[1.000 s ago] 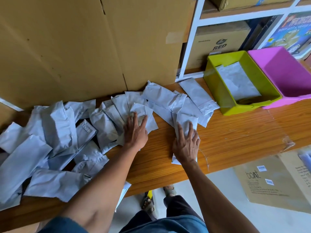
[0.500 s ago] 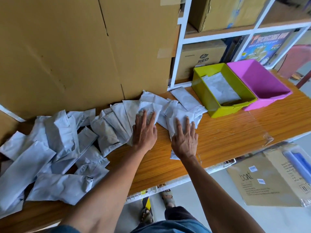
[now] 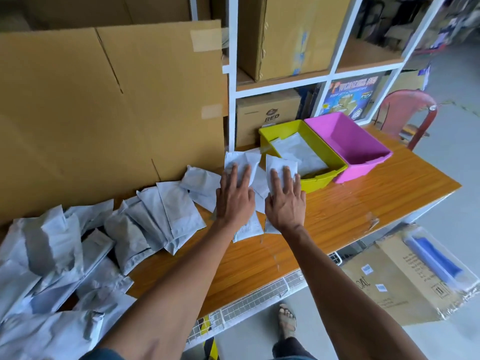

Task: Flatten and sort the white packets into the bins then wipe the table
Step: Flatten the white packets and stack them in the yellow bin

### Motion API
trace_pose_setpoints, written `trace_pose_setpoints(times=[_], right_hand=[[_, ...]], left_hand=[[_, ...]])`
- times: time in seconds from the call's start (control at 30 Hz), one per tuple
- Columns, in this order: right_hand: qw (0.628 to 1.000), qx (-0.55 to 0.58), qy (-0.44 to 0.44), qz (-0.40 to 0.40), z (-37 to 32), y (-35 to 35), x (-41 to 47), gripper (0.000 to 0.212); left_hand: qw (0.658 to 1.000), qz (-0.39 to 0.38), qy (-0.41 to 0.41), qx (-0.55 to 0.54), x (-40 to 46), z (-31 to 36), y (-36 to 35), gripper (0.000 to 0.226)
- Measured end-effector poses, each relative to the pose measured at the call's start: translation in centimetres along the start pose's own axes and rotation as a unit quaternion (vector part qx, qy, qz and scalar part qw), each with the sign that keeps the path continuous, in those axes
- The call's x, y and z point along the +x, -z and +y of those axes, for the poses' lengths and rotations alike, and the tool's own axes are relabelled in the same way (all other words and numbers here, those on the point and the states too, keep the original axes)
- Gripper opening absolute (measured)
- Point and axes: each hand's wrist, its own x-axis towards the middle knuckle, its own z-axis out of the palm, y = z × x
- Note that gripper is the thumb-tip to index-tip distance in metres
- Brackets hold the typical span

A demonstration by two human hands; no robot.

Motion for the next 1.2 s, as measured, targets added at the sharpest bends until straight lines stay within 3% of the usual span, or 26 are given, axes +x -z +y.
trace_pose_setpoints(times=[0.23, 0.5, 0.8, 1.2], right_hand=[[0.999, -0.012, 0.026, 0.016, 8.0, 1.3, 7.3, 0.077], [0.998, -0.010, 0.068, -0.012, 17.8, 1.1, 18.7, 0.075], [0.987, -0.001, 0.128, -0.096, 20.6, -1.1, 25.9, 0.075], [0.967, -0.050, 0.167, -0.184, 21.8, -7.0, 30.0, 0.072]], left_hand=[[1.000, 0.017, 0.009, -0.007, 6.6, 6.6, -4.2, 0.065], [0.995, 0.016, 0.101, -0.002, 16.0, 14.9, -9.9, 0.064], [0.985, 0.023, 0.172, 0.018, 20.6, 17.9, -13.2, 0.064], [0.981, 0.010, 0.183, 0.062, 25.6, 15.9, -15.8, 0.063]])
